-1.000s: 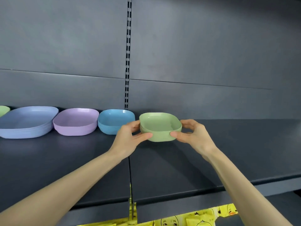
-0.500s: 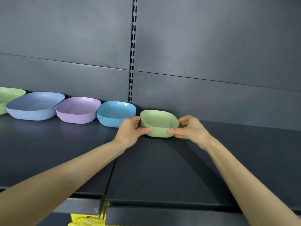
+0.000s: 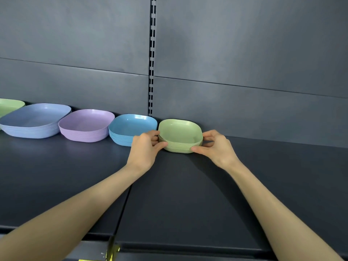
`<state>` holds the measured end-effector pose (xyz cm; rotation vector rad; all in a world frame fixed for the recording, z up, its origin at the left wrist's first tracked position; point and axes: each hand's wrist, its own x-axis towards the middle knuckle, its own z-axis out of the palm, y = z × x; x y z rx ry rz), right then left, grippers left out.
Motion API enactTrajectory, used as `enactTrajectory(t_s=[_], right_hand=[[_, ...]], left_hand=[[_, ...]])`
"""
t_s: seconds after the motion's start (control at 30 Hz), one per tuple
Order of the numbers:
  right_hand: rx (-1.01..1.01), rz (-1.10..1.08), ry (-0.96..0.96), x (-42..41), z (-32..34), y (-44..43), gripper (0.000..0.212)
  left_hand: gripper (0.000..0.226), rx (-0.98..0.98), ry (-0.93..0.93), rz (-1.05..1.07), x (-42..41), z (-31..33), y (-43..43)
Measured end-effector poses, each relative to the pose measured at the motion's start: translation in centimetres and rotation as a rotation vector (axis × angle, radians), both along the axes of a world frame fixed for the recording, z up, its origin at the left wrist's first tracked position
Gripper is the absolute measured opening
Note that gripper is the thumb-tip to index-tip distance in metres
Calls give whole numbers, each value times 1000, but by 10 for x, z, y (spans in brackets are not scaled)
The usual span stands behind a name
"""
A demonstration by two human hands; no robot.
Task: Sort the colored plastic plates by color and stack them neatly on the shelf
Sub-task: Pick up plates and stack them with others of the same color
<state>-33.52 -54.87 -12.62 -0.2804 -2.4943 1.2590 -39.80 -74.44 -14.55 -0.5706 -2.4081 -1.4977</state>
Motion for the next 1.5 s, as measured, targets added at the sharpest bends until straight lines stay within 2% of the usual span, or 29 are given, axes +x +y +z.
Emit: enactTrajectory(t_s=[0.3,0.7,0.93,1.03,1.17,1.27,1.4,1.5], right_hand=[[-33,-12,87,-6,-9,-1,44],[-42,-3,116,-8,-13,-2,45],[-30,10,112,-9,-13,-2,47],[17,23,57,-8,-11,-3,54],[357,35,8,-9,0,-13,72],[457,114,5,-11,12,-26,64],[447,168,-39,-21,14,-40,54],[415,166,-38,-29,9,-46,49]], left_hand=[[50,-8,-8,-71,-4,-1,0],[34,-13,-14,-111,1,0,-1],[39,-48,-41,-123,0,1,-2],[37,-117,-22,-81,2,7,-7],[33,-230,122,25,-6,17,-27],[32,-328,249,45,-18,23,-48],[48,-564,282,-27,-41,22,-70],[44,-603,257,-117,-46,17,-73]])
